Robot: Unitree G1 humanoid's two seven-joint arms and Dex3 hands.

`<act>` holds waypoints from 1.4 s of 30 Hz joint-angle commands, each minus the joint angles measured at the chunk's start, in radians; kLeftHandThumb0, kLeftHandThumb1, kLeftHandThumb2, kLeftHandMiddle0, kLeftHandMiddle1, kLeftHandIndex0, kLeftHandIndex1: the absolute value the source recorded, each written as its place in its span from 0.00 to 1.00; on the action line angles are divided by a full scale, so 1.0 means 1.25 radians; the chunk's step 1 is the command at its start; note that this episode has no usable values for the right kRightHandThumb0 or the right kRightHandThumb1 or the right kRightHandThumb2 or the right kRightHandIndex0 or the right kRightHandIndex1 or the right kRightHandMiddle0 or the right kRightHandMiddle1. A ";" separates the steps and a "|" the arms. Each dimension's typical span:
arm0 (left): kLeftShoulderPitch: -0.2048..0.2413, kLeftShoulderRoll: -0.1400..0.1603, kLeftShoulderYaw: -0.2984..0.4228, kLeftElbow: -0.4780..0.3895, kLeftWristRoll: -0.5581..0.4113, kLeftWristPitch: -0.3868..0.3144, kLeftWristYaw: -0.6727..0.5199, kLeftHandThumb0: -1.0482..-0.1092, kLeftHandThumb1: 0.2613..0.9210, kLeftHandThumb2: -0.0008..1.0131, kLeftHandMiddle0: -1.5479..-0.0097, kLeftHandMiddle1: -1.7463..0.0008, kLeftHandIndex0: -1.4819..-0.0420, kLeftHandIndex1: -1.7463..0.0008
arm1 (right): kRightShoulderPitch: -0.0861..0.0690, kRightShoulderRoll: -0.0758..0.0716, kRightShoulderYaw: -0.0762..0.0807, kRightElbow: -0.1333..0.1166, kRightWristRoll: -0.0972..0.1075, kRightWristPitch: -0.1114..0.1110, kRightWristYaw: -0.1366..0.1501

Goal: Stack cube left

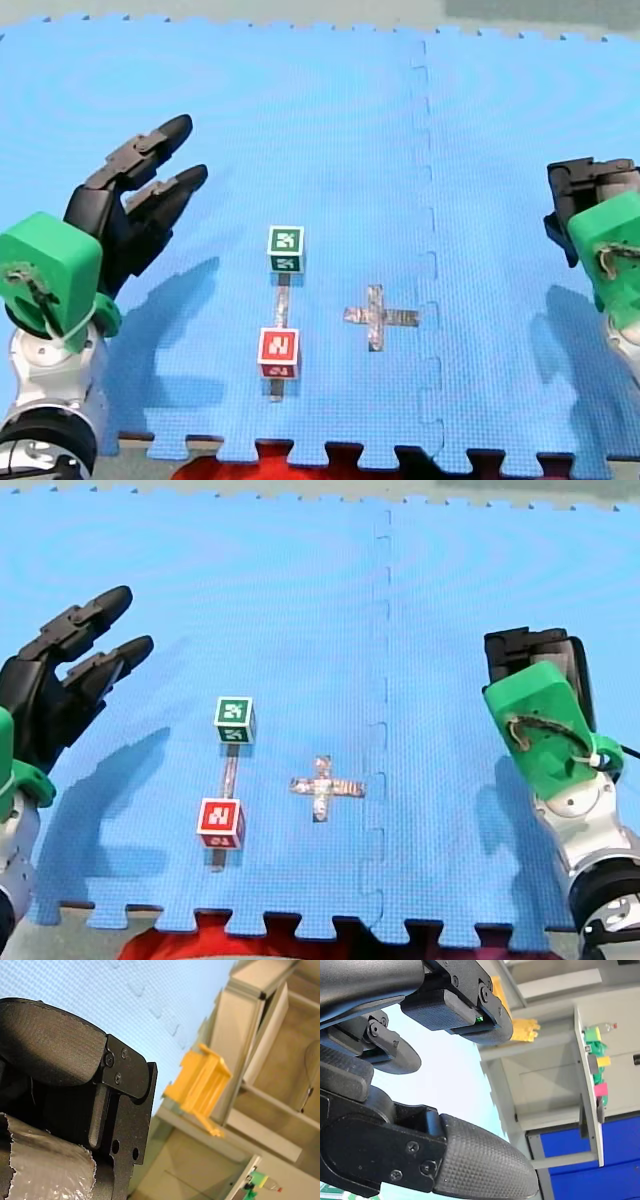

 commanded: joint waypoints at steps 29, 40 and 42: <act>0.005 0.010 -0.015 -0.006 0.022 -0.005 0.046 0.00 1.00 0.11 0.57 1.00 0.67 1.00 | 0.005 0.000 -0.002 -0.002 0.003 -0.003 -0.002; 0.004 0.010 -0.018 -0.007 0.027 -0.011 0.052 0.00 1.00 0.12 0.57 1.00 0.67 1.00 | 0.005 -0.002 -0.002 -0.004 0.003 -0.005 -0.001; 0.004 0.010 -0.018 -0.007 0.028 -0.012 0.053 0.00 1.00 0.12 0.57 1.00 0.67 1.00 | 0.005 -0.002 -0.002 -0.005 0.004 -0.005 0.000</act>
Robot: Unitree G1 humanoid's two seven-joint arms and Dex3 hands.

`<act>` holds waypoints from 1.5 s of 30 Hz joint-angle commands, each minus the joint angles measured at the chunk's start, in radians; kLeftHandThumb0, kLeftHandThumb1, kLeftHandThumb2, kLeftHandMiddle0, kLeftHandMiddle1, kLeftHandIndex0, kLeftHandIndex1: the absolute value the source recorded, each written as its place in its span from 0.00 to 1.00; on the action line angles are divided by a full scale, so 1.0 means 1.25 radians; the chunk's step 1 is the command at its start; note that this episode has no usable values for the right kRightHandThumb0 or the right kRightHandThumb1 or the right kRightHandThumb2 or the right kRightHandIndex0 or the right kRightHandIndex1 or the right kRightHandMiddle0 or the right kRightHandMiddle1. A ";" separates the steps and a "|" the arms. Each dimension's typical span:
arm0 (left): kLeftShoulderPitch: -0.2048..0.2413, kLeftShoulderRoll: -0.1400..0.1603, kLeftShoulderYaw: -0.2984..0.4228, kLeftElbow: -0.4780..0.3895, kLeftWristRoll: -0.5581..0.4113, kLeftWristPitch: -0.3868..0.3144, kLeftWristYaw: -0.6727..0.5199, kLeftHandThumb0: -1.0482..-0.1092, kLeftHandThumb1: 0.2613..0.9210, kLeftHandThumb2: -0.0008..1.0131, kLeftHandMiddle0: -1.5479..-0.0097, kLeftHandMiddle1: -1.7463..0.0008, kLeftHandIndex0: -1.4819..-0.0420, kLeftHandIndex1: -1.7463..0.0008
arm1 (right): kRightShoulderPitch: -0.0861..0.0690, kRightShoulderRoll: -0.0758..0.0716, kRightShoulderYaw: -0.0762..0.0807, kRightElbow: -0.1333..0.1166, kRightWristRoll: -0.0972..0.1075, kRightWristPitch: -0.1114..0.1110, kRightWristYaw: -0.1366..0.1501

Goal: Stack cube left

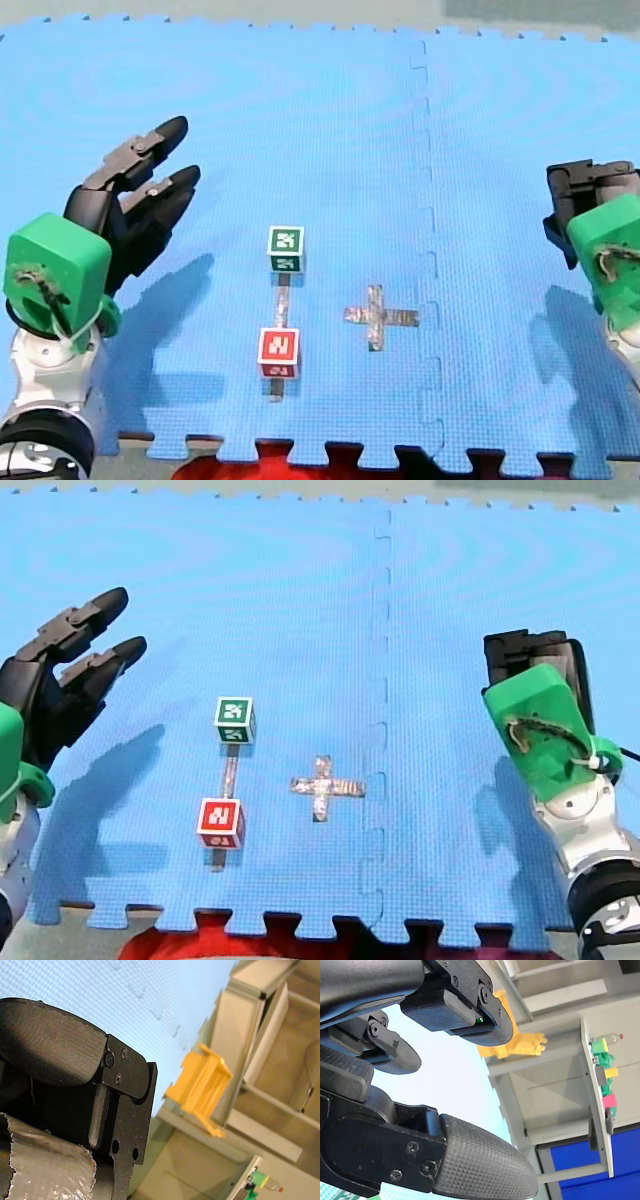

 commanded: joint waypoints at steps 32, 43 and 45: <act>0.015 0.063 -0.139 0.011 0.195 -0.101 0.182 0.00 0.98 0.11 0.43 0.00 0.48 1.00 | 0.003 -0.002 -0.001 -0.004 0.002 -0.005 -0.002; 0.012 0.138 -0.226 -0.012 0.255 -0.020 0.063 0.00 0.83 0.01 0.53 0.00 0.53 1.00 | 0.004 0.001 0.000 -0.002 0.001 -0.005 -0.006; 0.010 0.148 -0.240 -0.015 0.264 -0.006 0.047 0.00 0.84 0.01 0.54 0.00 0.57 1.00 | 0.004 0.001 -0.001 -0.001 0.002 -0.005 -0.005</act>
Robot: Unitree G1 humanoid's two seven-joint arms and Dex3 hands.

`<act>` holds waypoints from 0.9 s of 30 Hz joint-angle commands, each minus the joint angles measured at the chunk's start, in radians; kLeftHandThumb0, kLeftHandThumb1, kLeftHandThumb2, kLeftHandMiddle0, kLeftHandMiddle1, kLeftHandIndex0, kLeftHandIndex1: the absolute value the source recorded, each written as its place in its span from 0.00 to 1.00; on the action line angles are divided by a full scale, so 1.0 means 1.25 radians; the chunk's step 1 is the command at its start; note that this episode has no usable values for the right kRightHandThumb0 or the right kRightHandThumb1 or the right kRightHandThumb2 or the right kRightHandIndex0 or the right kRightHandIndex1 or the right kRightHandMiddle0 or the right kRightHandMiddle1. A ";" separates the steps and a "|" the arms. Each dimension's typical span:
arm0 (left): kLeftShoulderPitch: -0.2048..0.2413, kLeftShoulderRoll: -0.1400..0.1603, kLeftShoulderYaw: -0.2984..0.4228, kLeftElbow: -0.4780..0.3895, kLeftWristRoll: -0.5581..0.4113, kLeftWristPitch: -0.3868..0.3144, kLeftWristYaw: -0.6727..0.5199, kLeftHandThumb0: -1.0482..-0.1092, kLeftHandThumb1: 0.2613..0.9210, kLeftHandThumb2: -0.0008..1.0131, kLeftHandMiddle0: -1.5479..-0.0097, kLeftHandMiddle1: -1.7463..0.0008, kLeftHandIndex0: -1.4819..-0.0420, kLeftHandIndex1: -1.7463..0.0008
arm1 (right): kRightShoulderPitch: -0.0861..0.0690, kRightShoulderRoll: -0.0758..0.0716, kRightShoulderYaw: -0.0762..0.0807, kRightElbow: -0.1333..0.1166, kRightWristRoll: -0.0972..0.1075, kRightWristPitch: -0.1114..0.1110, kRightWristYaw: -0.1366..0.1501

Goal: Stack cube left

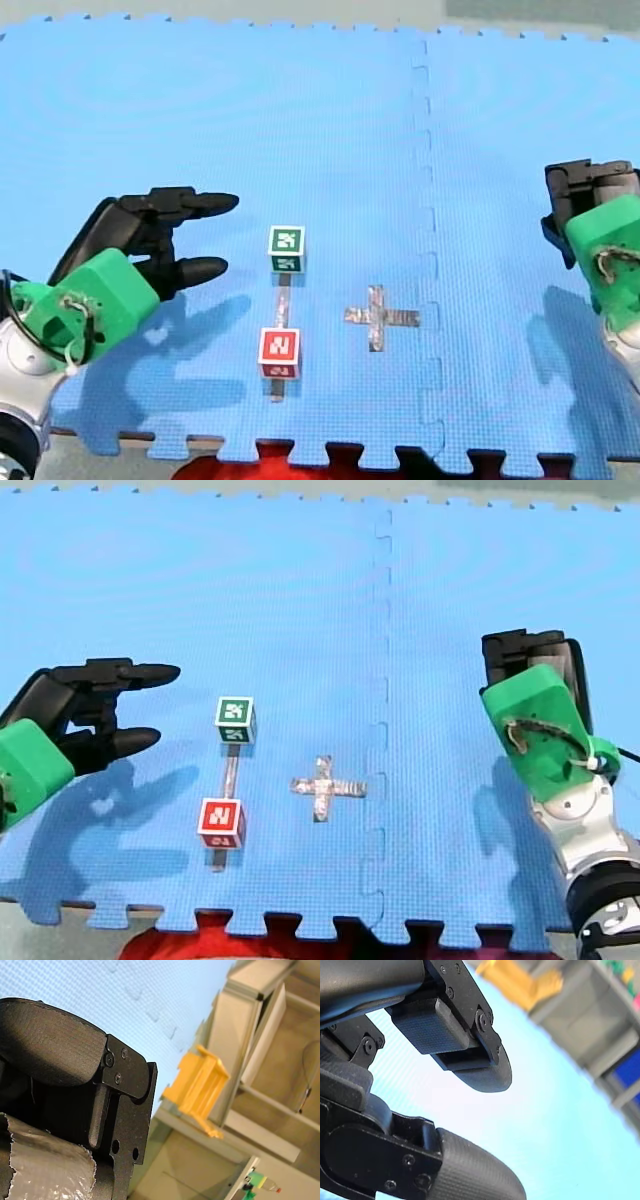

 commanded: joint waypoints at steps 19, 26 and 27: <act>0.010 -0.005 0.032 -0.018 -0.090 0.002 -0.079 0.11 0.69 0.00 0.53 0.00 0.56 0.99 | 0.006 0.003 -0.010 0.003 0.009 -0.001 -0.001; 0.015 -0.016 0.033 -0.019 -0.088 -0.002 -0.063 0.15 0.68 0.00 0.53 0.00 0.57 1.00 | 0.005 0.003 -0.010 0.008 0.005 -0.002 -0.014; 0.016 -0.017 0.032 -0.019 -0.086 -0.003 -0.057 0.16 0.68 0.00 0.53 0.00 0.57 1.00 | 0.005 0.003 -0.010 0.009 0.004 -0.002 -0.017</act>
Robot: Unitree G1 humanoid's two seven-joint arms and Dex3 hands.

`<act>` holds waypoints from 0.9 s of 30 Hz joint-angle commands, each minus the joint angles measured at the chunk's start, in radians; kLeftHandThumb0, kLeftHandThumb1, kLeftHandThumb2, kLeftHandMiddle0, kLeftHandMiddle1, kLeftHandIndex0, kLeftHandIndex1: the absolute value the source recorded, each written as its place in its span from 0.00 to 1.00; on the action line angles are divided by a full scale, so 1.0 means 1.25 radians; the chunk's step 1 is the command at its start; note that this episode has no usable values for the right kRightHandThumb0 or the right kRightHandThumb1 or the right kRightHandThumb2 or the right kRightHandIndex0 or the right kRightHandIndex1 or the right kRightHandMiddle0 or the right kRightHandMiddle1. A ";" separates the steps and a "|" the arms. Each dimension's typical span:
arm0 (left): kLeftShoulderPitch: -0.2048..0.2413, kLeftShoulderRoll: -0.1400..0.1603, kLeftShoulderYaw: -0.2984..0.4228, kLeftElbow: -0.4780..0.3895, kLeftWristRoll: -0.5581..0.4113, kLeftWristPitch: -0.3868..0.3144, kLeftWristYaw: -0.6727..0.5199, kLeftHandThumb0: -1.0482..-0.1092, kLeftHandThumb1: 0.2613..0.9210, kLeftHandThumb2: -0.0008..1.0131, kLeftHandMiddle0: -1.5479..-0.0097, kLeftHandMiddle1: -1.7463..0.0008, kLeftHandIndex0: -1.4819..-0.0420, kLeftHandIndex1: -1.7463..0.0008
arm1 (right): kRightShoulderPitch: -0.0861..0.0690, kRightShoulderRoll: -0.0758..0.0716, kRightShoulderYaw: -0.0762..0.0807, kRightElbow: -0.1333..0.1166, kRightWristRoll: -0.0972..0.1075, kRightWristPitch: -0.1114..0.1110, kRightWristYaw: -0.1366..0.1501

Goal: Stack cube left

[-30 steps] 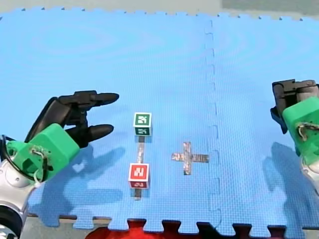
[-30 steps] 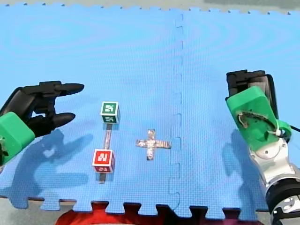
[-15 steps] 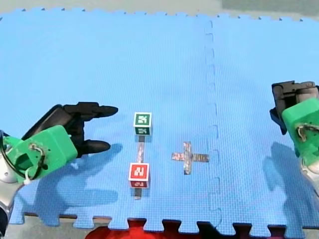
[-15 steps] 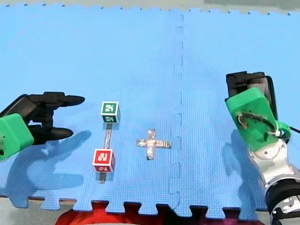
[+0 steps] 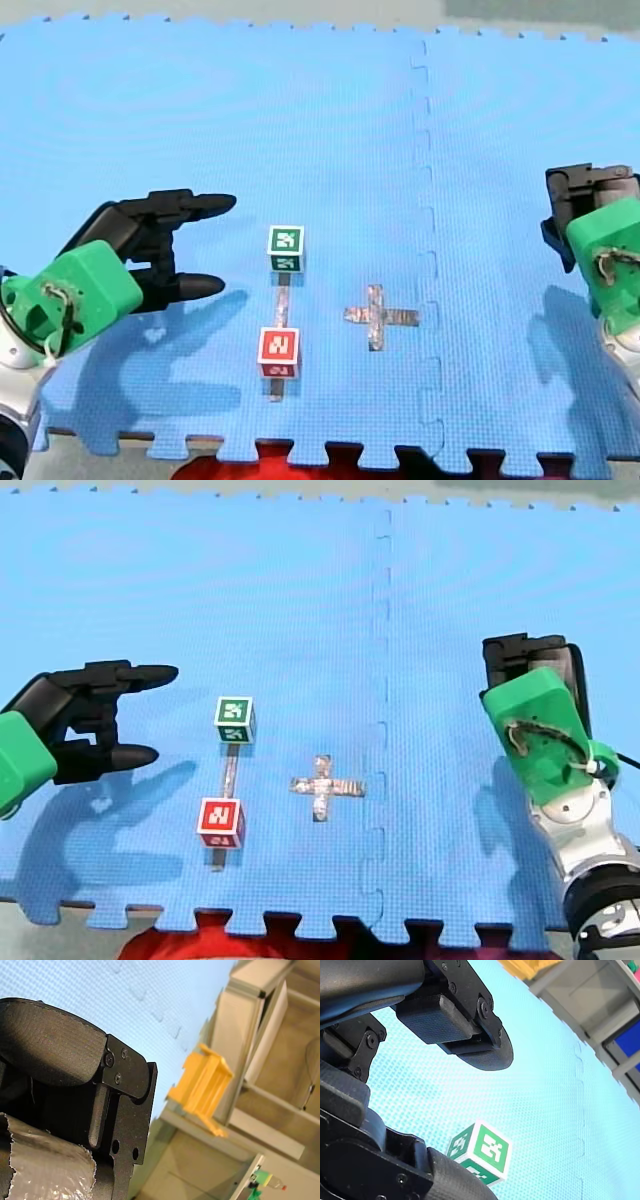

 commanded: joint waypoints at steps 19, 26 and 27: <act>0.038 -0.051 -0.012 -0.004 0.001 -0.040 0.002 0.30 0.66 0.01 0.45 0.00 0.52 0.99 | -0.004 -0.005 0.000 0.008 -0.004 -0.004 -0.026; 0.048 -0.058 -0.031 -0.001 0.032 -0.047 0.040 0.29 0.67 0.01 0.45 0.00 0.52 0.99 | -0.007 -0.003 -0.001 0.006 -0.002 -0.004 -0.027; 0.049 -0.058 -0.033 -0.001 0.034 -0.049 0.043 0.29 0.67 0.01 0.45 0.00 0.52 0.99 | -0.007 -0.003 -0.001 0.006 -0.002 -0.004 -0.026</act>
